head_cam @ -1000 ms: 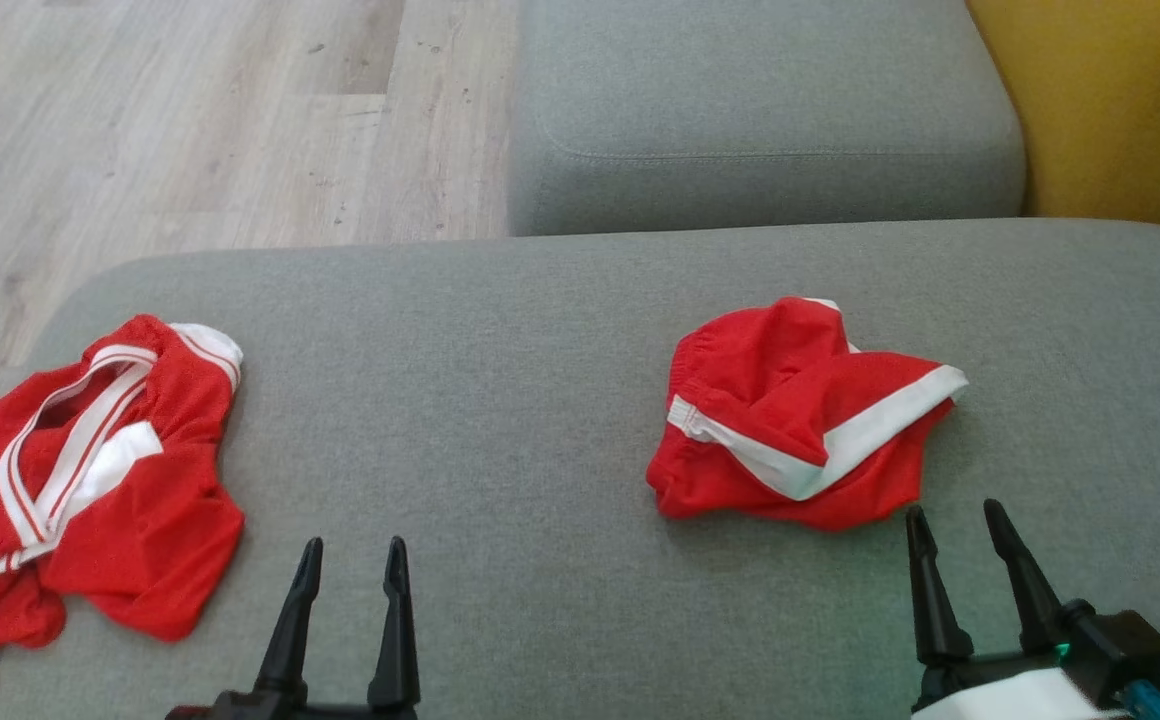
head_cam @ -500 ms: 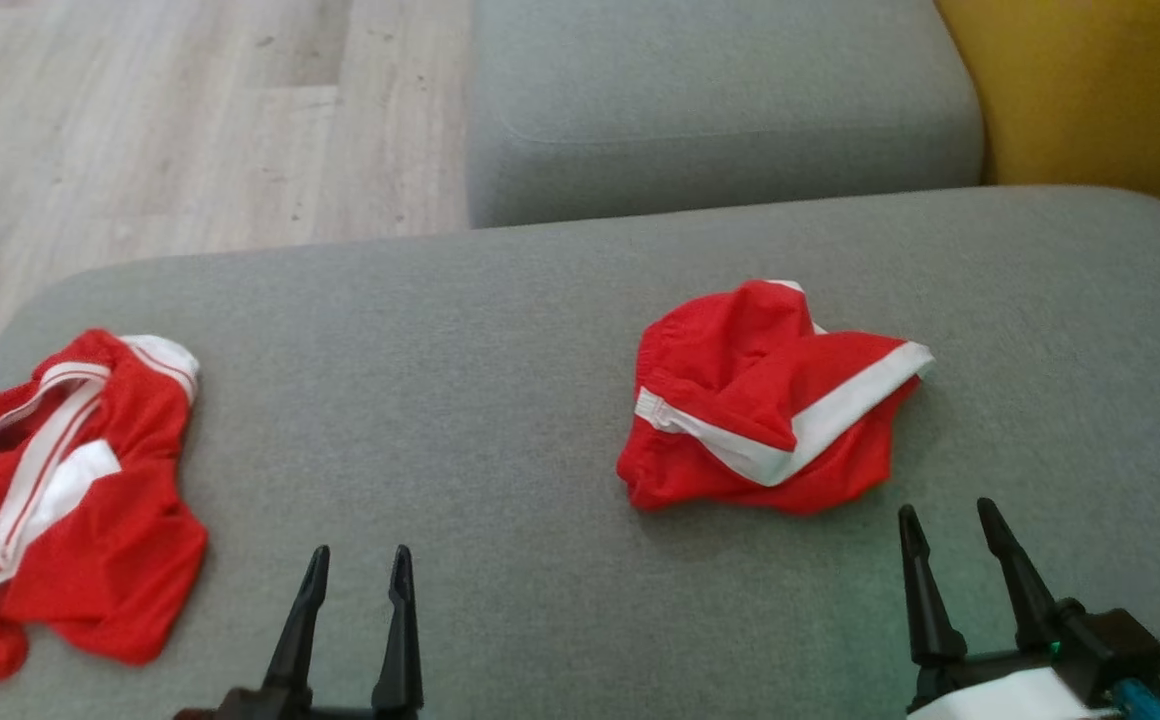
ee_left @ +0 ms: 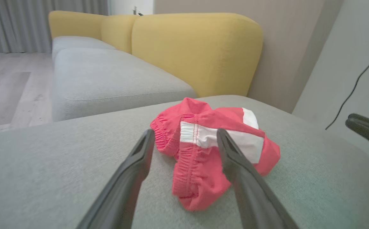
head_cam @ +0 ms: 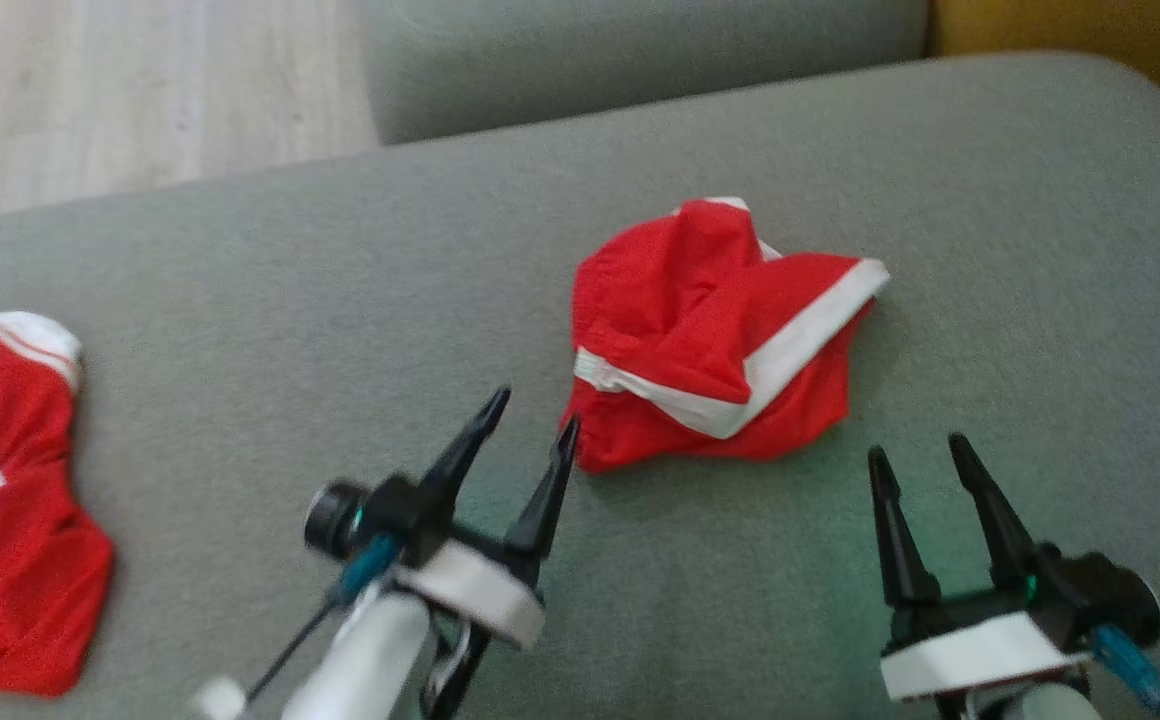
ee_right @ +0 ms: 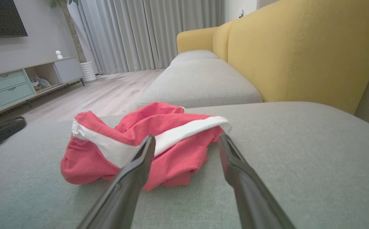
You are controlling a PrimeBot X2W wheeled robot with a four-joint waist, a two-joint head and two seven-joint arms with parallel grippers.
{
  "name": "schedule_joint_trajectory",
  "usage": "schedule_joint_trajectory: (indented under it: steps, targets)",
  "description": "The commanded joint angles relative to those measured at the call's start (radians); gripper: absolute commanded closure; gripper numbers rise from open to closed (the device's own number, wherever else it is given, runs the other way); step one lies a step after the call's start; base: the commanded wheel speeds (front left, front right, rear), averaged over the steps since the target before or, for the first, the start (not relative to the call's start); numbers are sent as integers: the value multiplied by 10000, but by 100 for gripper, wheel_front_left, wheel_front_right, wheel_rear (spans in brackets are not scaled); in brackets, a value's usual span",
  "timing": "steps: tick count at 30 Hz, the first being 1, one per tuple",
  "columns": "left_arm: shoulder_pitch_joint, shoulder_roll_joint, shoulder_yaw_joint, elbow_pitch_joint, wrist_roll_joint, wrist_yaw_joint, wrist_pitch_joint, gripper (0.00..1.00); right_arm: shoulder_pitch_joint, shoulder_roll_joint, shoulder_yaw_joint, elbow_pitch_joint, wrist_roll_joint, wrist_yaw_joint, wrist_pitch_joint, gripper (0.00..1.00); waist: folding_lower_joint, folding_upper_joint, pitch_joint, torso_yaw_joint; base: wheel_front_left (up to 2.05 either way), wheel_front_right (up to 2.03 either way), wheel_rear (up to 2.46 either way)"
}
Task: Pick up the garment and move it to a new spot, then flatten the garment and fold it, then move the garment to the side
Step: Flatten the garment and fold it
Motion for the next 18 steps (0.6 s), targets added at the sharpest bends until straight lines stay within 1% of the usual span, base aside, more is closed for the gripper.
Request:
schedule_joint_trajectory:
  steps: [1, 3, 6, 9, 12, 13, 15, 18]
  targets:
    - [-1219, -31, -86, 380, -150, -38, -95, 0, -597, -74, 387, -369, 31, 73, -26, 0, -2, 0, 562, -519, 0, 0, 0]
    - [-1928, 39, -478, 1145, -250, -53, -93, 0, -709, -74, 494, -356, 108, 73, -26, 0, -2, 0, 700, -732, 0, 0, 0]
    - [-2769, 274, -773, 2220, -356, -58, -93, 0, -790, -74, 639, -318, 187, 73, -26, 0, -2, 0, 819, -1078, 0, 0, 0]
    - [-3236, 417, -1478, 2894, -862, -60, -70, 0, -807, -74, 672, -287, 235, 73, -26, 0, -2, 0, 872, -1337, 0, 0, 0]
    - [-3532, 666, -2199, 3167, -1393, -61, -75, 0, -781, -74, 600, -268, 245, 73, -26, 0, -2, 0, 870, -1471, 0, 0, 0]
    - [-3532, 666, -2199, 3167, -1393, -61, -75, 0, -781, -74, 600, -268, 245, 73, -26, 0, -2, 0, 870, -1471, 0, 0, 0]
    - [-3628, 777, -2512, 3168, -1685, -61, -81, 0, -744, -74, 546, -261, 254, 73, -26, 0, -2, 0, 834, -1511, 0, 0, 0]
    - [-3603, 903, -2807, 2861, -1973, -62, -89, 0, -650, -74, 480, -257, 272, 73, -26, 0, -2, 0, 737, -1521, 0, 0, 0]
